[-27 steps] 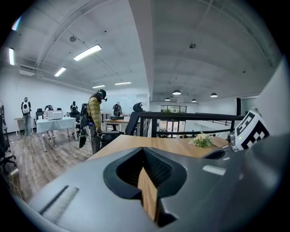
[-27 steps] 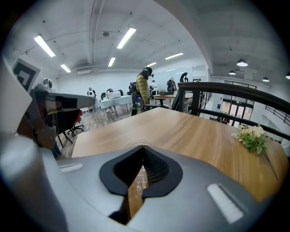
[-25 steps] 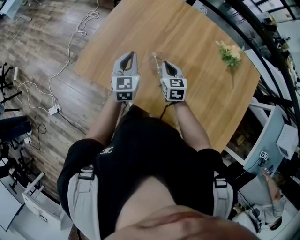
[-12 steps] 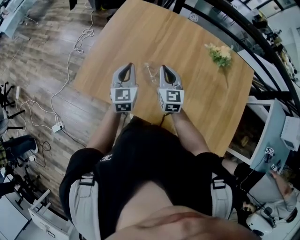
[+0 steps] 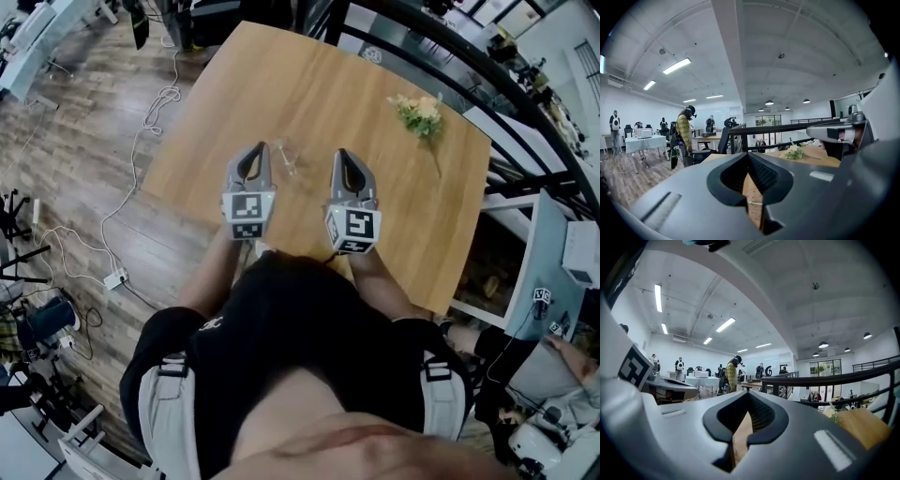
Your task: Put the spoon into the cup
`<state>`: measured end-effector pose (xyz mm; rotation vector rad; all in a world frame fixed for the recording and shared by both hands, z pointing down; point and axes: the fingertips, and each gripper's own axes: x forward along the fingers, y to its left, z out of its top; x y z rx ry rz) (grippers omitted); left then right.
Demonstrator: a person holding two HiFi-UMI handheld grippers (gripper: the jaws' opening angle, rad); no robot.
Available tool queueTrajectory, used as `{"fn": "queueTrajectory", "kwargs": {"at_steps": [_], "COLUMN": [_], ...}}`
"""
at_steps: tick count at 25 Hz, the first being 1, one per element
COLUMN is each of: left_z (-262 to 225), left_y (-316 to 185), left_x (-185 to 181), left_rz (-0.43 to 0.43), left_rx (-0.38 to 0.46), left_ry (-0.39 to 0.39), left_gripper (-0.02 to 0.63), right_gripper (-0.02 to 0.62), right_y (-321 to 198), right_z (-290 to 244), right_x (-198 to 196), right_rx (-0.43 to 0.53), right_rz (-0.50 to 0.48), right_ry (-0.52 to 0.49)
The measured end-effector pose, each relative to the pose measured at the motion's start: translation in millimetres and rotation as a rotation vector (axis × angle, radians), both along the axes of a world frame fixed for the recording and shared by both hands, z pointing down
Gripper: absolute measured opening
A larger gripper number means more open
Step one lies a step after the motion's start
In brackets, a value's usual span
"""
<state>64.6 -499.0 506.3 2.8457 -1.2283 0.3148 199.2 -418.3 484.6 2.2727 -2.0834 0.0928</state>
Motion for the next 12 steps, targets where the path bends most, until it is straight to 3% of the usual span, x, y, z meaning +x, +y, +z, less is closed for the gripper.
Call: {"fn": "queueTrajectory", "kwargs": {"at_steps": [7,12], "left_z": [-4,-7], "left_y": [28,36], "left_x": [21,31], "left_rz": [0.049,0.064], "left_rx": [0.007,0.002], "left_ry": [-0.006,0.007], "left_gripper": [0.012,0.012], "right_gripper": [-0.003,-0.003], "right_y": [17,19], "right_z": [9,3], "right_x": [46,58], "right_rx": [-0.005,0.02], "right_rz": [0.097,0.115], "right_ry": [-0.039,-0.032]}}
